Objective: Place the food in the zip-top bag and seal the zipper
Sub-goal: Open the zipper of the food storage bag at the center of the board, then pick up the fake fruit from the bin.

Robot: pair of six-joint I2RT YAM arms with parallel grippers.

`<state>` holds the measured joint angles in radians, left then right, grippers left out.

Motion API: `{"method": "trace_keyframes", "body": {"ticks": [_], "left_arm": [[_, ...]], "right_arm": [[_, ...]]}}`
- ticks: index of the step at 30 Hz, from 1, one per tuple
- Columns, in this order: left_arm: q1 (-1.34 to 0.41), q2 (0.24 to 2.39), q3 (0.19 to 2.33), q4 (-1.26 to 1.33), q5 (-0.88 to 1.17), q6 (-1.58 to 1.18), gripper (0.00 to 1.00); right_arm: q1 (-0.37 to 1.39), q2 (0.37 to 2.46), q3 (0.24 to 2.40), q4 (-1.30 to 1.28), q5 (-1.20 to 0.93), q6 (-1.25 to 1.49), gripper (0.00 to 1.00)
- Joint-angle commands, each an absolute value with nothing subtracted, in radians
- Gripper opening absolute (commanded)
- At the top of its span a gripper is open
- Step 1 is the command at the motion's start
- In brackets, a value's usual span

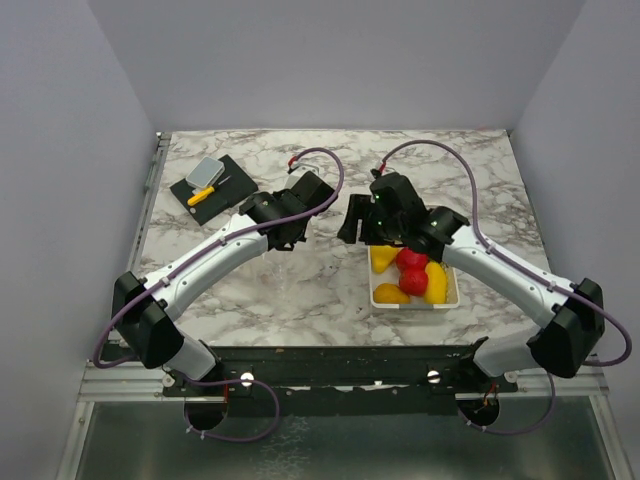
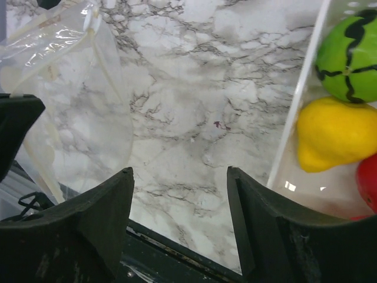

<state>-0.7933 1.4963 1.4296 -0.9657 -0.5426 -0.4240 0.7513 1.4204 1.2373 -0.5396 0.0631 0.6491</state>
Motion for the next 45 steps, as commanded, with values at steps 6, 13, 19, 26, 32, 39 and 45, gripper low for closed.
{"method": "trace_keyframes", "body": {"ticks": [6,13,19,26,32,39,45], "left_arm": [[-0.791,1.494,1.445,-0.947,-0.547,-0.406,0.0],[-0.791,1.495,1.442,-0.934,-0.531,-0.405,0.0],[-0.791,1.492,1.437,-0.926,-0.522,-0.401,0.0],[-0.791,1.489,1.428,-0.916,-0.514,-0.392,0.0],[-0.79,1.484,1.422,-0.911,-0.509,-0.39,0.0],[-0.791,1.478,1.415,-0.907,-0.505,-0.388,0.0],[-0.791,1.48,1.411,-0.906,-0.505,-0.388,0.0]], "right_arm": [[0.749,1.278,1.128,-0.741,0.272,0.662,0.74],[0.749,1.205,1.092,-0.894,0.399,0.725,0.77],[0.748,1.177,1.06,-1.036,0.501,0.831,0.85],[0.746,1.143,0.974,-1.042,0.501,0.928,0.96],[0.728,1.156,0.924,-0.981,0.465,0.936,1.0],[0.673,1.175,0.874,-0.881,0.415,0.928,0.99],[0.645,1.198,0.851,-0.81,0.357,0.914,0.96]]}}
